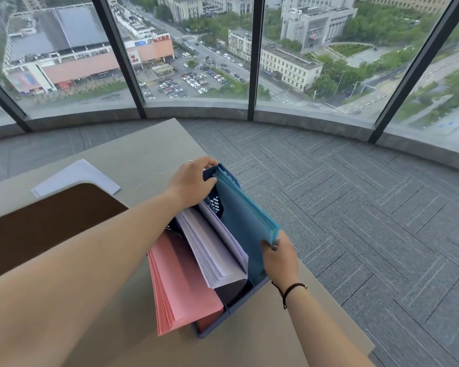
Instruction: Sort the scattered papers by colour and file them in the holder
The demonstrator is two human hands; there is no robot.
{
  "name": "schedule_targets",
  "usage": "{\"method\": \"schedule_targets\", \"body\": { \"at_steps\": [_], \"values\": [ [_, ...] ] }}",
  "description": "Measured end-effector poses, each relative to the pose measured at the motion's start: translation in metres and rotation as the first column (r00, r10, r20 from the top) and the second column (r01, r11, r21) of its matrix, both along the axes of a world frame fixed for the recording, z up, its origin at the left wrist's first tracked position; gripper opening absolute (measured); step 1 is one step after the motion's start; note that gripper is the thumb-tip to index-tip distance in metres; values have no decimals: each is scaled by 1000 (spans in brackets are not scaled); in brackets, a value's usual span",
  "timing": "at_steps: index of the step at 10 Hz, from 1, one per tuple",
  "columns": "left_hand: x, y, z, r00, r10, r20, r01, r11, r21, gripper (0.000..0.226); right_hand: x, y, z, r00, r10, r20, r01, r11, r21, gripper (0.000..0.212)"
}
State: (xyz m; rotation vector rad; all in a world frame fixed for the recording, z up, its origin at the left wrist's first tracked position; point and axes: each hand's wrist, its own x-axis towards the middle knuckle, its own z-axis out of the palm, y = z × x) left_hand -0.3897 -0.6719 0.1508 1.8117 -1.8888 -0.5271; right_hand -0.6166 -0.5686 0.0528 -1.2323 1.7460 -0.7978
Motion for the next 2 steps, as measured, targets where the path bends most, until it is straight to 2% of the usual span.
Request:
{"method": "schedule_targets", "body": {
  "at_steps": [1,2],
  "values": [
    [5,12,2,1000,-2,23,3,999,-34,35,3,3,8,1000,-4,11,4,999,-39,1],
    [8,28,5,1000,13,1,-13,998,-68,31,5,10,21,999,0,39,4,995,-102,9]
  ]
}}
